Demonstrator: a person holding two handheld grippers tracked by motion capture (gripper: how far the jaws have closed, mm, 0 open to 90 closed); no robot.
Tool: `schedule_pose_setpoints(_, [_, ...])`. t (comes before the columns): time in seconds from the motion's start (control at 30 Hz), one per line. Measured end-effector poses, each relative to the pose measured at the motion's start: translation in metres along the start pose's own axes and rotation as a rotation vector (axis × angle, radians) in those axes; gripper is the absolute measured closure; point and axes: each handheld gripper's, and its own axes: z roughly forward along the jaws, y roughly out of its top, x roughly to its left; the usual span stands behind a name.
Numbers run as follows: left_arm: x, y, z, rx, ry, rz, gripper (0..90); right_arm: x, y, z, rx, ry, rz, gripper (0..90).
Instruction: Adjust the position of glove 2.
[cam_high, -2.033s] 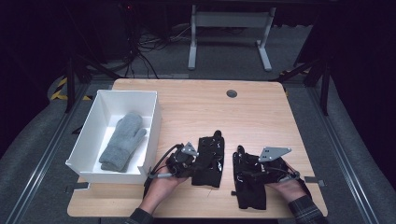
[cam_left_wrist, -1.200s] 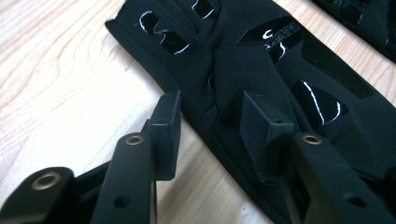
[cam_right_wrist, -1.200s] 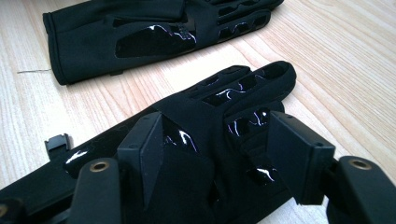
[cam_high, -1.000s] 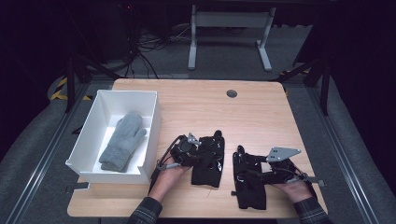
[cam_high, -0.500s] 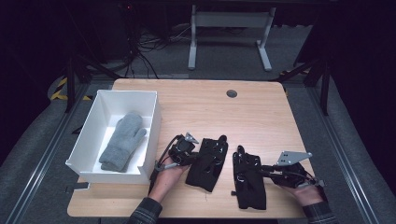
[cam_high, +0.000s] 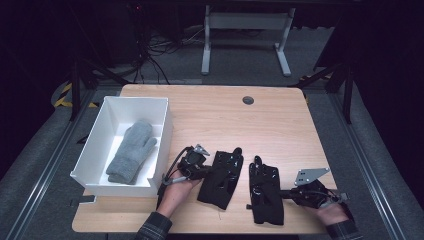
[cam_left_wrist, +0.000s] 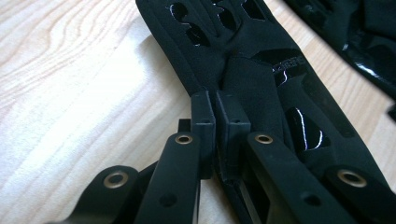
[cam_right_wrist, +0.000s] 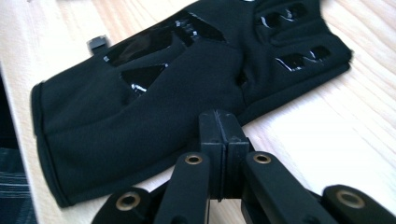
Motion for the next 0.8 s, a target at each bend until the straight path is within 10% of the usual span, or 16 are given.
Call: schedule_pose_setpoints(0.8, [-0.004, 0.002, -0.006, -0.094, -0.077, -0.044, 87.2, 0.011, 0.025, 0.021, -0.008, 0.038, -0.055, 90.0])
